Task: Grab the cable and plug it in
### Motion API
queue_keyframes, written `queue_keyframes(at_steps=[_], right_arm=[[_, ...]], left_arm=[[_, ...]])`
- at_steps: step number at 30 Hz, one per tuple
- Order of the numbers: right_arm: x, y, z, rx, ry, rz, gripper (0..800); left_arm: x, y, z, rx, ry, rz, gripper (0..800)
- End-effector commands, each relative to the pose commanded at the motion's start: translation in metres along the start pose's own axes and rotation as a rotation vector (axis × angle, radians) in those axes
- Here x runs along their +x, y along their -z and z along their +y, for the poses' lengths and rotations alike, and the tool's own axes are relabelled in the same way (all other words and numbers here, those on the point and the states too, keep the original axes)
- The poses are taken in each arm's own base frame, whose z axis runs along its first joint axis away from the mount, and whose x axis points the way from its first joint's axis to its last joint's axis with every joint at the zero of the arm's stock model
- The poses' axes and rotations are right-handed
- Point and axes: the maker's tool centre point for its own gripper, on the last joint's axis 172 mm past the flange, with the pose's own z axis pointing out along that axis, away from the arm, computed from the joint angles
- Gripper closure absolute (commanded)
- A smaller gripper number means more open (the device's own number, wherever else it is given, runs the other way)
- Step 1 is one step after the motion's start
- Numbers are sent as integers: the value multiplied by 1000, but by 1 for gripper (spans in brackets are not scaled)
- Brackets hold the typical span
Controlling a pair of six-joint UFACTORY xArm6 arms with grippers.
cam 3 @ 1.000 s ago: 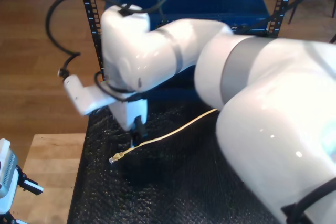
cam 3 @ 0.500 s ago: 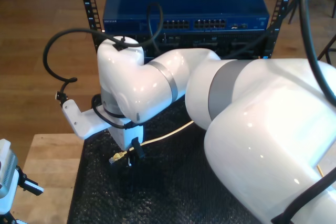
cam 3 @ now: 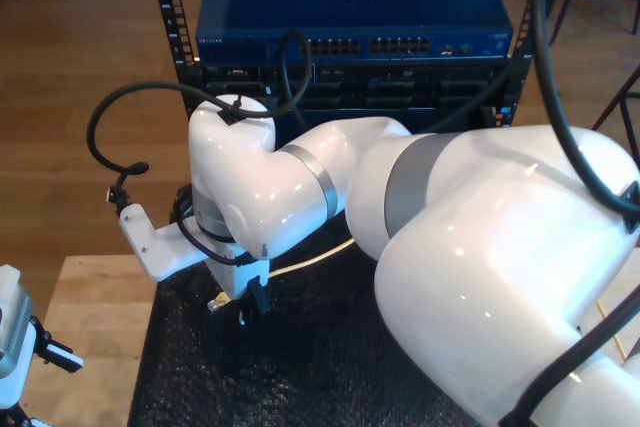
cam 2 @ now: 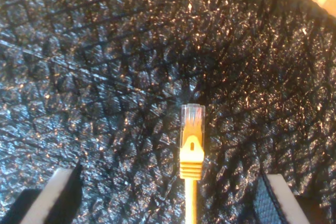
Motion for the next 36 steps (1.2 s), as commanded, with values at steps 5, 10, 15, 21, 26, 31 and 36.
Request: queue_keyframes(at_steps=[5,10,15,21,26,31,36], right_arm=[[-1,-7,-2,9,1,-2,85],[-2,-10,-2,13,0,-5,97],[-7,-12,-2,14,15,-24,168],[-8,-13,-3,15,13,-25,223],[-6,-11,3,-7,17,-20,255],[-5,-9,11,-35,22,-20,257],[-6,-13,11,-29,22,-22,256]], left_arm=[[0,0,0,0,0,0,0],[0,0,0,-1,-1,0,0],[0,0,0,0,0,0,0],[0,0,0,-1,-1,0,0],[0,0,0,-1,0,1,0],[0,0,0,-1,-2,1,0],[0,0,1,-3,-2,2,0]])
